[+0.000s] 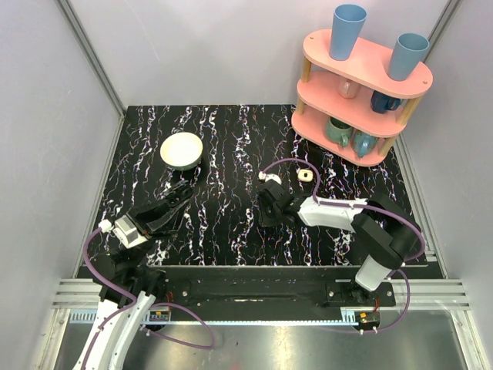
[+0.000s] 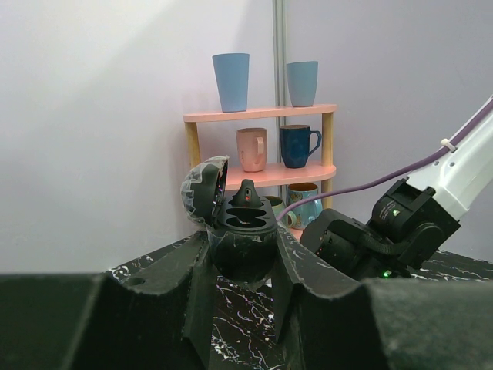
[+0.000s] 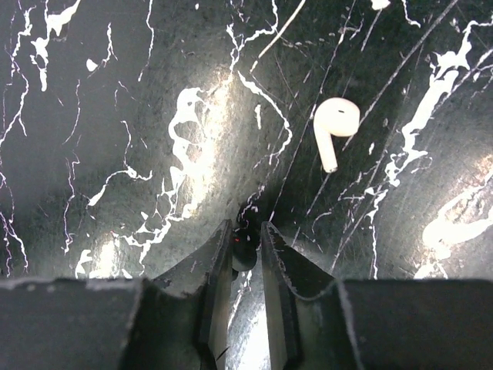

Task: Insert the wireless bluetooth earbuds into the charging case
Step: Move the left earbud to the center of the board.

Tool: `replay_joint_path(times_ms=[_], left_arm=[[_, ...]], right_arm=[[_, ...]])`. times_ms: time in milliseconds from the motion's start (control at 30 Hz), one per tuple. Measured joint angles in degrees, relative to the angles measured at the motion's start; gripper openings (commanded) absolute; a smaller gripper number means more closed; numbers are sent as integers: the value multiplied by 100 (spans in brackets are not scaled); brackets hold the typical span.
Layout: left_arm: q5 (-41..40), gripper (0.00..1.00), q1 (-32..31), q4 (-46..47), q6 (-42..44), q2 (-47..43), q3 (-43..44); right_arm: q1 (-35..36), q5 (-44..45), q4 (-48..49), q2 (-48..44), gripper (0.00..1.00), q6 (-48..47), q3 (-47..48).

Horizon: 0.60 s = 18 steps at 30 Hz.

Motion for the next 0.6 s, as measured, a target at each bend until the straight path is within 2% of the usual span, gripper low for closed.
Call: replay_joint_path(times_ms=[400, 600], left_arm=[[2, 0, 31, 2, -11, 0, 0], [2, 0, 48, 2, -42, 0, 0]], right_arm=[[0, -55, -363, -435, 26, 203, -138], [0, -164, -400, -468, 29, 125, -142]])
